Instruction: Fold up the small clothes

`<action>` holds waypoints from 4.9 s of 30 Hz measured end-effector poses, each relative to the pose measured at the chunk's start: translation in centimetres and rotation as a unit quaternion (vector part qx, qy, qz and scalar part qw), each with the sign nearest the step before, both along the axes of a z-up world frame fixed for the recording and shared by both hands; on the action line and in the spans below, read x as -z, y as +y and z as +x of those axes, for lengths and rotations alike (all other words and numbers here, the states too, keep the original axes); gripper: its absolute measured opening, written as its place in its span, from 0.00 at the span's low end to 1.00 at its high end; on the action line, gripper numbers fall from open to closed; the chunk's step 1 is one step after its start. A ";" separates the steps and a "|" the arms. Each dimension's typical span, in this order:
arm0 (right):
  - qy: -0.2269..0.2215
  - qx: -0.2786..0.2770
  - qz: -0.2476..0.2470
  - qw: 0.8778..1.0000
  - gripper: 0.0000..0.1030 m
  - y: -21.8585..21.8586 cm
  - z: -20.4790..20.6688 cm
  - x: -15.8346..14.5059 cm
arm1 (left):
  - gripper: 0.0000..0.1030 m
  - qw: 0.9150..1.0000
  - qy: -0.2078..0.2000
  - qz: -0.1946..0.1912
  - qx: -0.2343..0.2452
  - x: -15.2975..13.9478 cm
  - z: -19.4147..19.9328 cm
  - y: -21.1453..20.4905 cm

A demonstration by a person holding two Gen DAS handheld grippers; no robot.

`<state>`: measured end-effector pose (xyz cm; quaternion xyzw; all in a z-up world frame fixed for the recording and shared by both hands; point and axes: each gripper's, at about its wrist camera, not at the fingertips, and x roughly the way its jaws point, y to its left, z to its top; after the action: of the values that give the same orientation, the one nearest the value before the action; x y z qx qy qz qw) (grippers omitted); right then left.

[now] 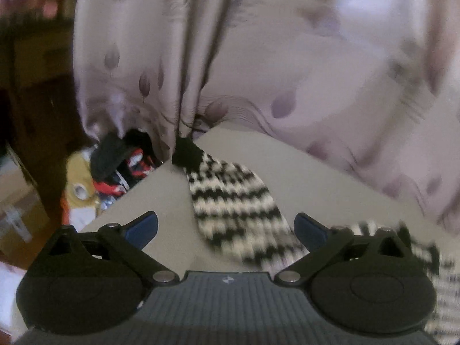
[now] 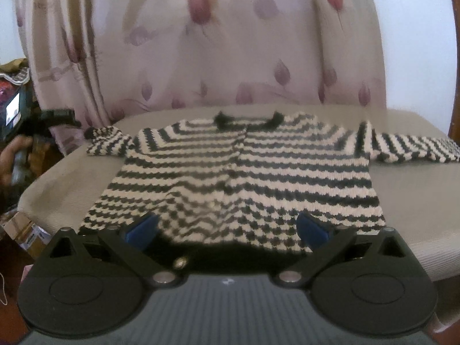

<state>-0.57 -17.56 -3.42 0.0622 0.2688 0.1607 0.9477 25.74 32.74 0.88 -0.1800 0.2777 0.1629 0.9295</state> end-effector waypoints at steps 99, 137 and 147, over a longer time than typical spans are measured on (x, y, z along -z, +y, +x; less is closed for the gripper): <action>0.071 0.054 0.103 0.991 0.14 -15.0 1.8 7.0 | 1.00 0.980 0.063 0.068 0.176 5.1 -15.5 -21.3; 0.064 0.182 0.292 0.937 0.94 -34.0 9.8 4.9 | 1.00 0.974 0.028 0.114 0.196 3.9 -12.6 -24.8; 0.096 0.345 0.395 0.846 0.88 -48.4 20.1 10.9 | 1.00 0.982 0.030 0.099 0.160 4.6 -8.5 -23.7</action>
<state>19.50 -65.93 -14.34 0.5351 0.2333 -0.0911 0.8068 17.22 9.01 -3.77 -0.0357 0.3129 0.0434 0.9481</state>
